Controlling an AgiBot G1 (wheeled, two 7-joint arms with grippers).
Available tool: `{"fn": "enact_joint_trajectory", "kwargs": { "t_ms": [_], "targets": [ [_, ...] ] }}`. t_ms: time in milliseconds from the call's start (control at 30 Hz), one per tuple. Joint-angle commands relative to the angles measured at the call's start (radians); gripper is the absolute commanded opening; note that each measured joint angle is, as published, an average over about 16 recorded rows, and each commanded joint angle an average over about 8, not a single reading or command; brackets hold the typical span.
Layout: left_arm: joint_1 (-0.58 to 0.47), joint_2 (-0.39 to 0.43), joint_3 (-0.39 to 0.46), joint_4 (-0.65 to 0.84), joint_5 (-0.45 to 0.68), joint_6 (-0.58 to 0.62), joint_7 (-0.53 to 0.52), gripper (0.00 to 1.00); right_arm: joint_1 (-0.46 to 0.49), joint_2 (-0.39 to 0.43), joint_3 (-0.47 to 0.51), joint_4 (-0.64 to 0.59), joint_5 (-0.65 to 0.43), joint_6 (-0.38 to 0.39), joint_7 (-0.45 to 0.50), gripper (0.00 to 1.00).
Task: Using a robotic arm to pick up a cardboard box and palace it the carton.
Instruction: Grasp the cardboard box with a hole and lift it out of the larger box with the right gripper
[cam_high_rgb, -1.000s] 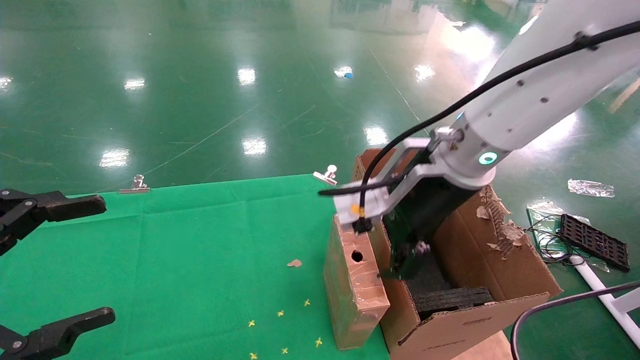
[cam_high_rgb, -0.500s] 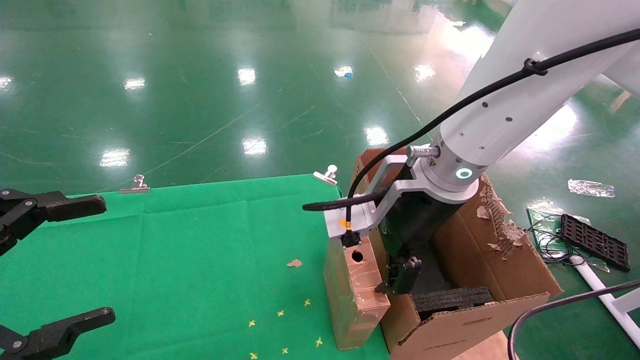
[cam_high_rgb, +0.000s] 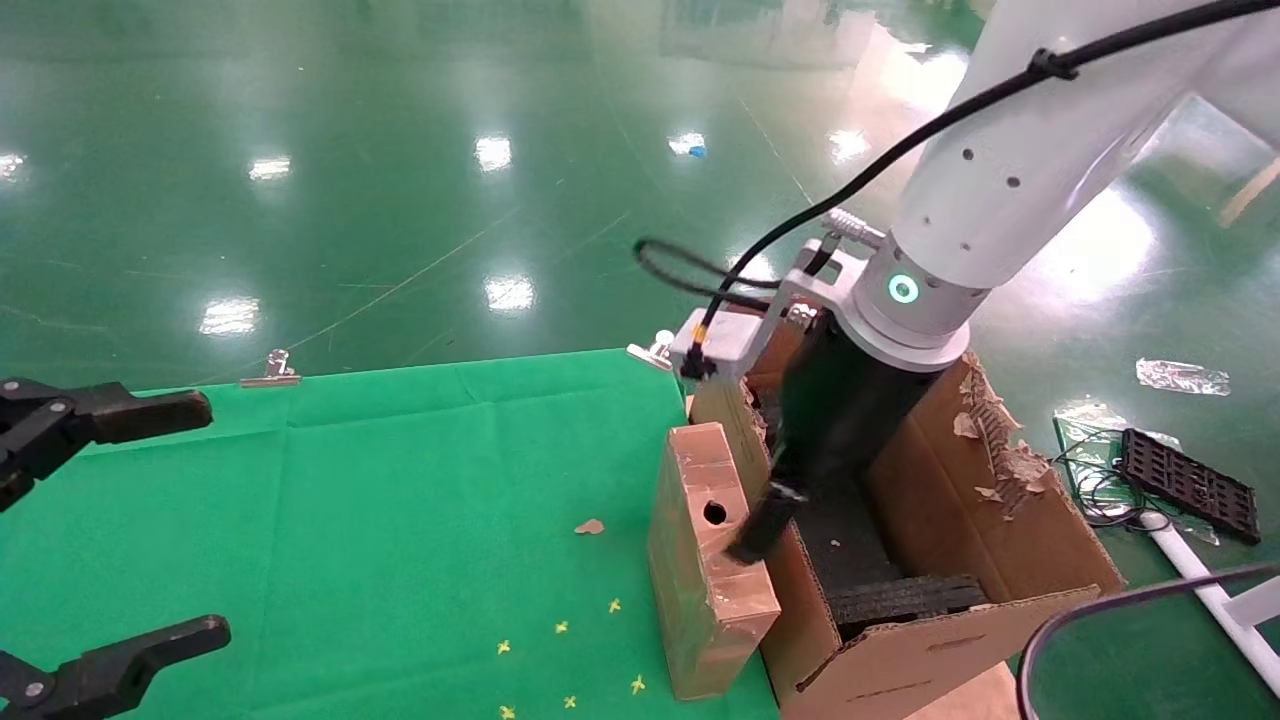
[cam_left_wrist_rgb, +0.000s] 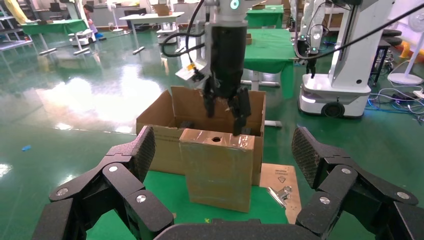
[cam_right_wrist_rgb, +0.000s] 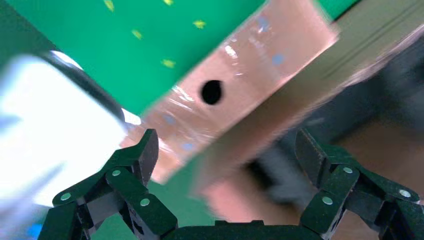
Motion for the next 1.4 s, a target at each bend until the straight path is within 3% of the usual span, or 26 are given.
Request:
{"fn": "enact_joint_trajectory", "kwargs": {
  "t_ms": [33, 400, 467, 600, 667, 700, 867, 933, 1000, 1400],
  "targets": [
    [0.0, 0.0, 0.0, 0.0, 0.0, 0.0, 0.0, 1.0, -0.014, -0.004, -0.003, -0.076, 0.053, -0.003, 0.082, 1.0],
    [0.0, 0.0, 0.001, 0.0, -0.001, 0.0, 0.0, 1.0, -0.095, -0.047, -0.029, -0.262, 0.126, 0.016, 0.155, 0.99],
    [0.0, 0.0, 0.001, 0.0, -0.001, 0.0, 0.001, 1.0, -0.104, -0.057, -0.034, -0.278, 0.123, 0.02, 0.155, 0.82],
    [0.0, -0.001, 0.001, 0.0, -0.001, -0.001, 0.001, 1.0, -0.112, -0.075, -0.044, -0.298, 0.111, 0.024, 0.151, 0.32],
    [0.0, -0.001, 0.001, 0.0, -0.001, -0.001, 0.001, 0.88, -0.113, -0.081, -0.048, -0.302, 0.106, 0.025, 0.15, 0.08],
    [0.0, -0.001, 0.002, 0.0, -0.001, -0.001, 0.001, 0.79, -0.114, -0.084, -0.05, -0.303, 0.103, 0.026, 0.151, 0.02],
    [0.0, -0.001, 0.002, 0.0, -0.001, -0.001, 0.001, 0.18, -0.118, -0.092, -0.059, -0.302, 0.093, 0.027, 0.159, 0.0],
    [0.0, -0.001, 0.002, 0.0, -0.001, -0.001, 0.001, 0.05, -0.12, -0.094, -0.063, -0.3, 0.09, 0.028, 0.162, 0.0],
    [0.0, -0.001, 0.002, 0.0, -0.001, -0.001, 0.001, 0.0, -0.121, -0.094, -0.065, -0.298, 0.087, 0.029, 0.165, 0.0],
    [-0.001, -0.001, 0.003, 0.0, -0.002, -0.001, 0.001, 0.0, -0.131, -0.095, -0.081, -0.285, 0.083, 0.022, 0.173, 0.0]
  ]
}}
